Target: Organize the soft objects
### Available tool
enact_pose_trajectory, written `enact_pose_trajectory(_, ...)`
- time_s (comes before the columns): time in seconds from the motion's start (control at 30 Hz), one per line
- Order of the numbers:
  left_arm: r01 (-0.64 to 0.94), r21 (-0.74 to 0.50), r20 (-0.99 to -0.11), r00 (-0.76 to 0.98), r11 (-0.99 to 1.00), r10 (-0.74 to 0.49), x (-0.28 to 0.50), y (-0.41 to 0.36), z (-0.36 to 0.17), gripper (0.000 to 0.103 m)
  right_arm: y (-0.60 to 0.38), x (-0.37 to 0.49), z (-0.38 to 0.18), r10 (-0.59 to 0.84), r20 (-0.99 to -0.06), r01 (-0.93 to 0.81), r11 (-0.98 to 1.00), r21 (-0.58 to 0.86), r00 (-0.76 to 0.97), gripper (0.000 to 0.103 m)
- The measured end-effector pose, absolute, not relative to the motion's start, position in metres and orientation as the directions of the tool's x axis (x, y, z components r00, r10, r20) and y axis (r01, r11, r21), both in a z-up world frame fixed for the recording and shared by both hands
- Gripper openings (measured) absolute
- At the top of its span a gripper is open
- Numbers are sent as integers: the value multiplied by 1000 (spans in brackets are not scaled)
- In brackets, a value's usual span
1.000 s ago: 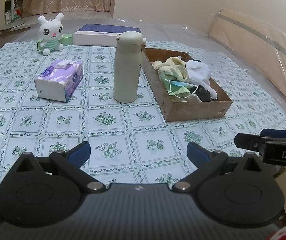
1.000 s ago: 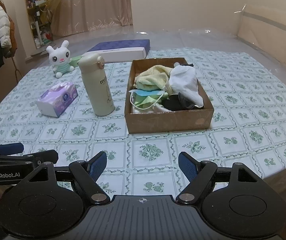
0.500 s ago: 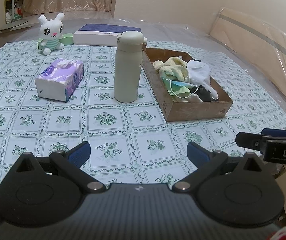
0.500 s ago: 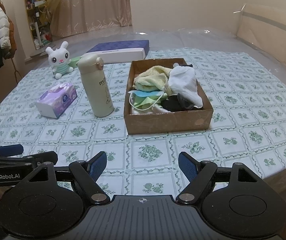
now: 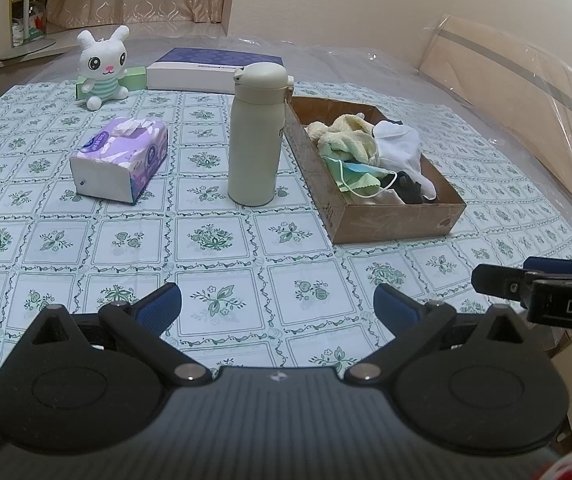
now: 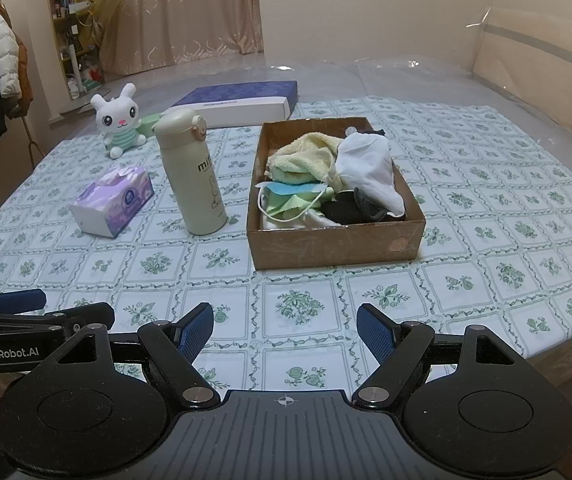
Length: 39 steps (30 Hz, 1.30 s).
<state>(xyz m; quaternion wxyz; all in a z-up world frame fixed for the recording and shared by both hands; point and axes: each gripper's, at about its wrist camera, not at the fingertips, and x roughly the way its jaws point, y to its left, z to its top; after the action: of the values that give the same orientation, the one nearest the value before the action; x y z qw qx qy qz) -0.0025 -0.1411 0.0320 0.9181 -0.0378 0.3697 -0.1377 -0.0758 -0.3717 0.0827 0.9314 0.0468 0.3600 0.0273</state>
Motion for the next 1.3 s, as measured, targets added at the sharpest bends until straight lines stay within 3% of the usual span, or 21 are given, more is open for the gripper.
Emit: enact_pose_trajectory(1.3, 224, -165, -665, 694, 960, -276, -1, -141, 35, 102, -369, -74, 87, 83, -660, -21, 995, 102, 746, 78)
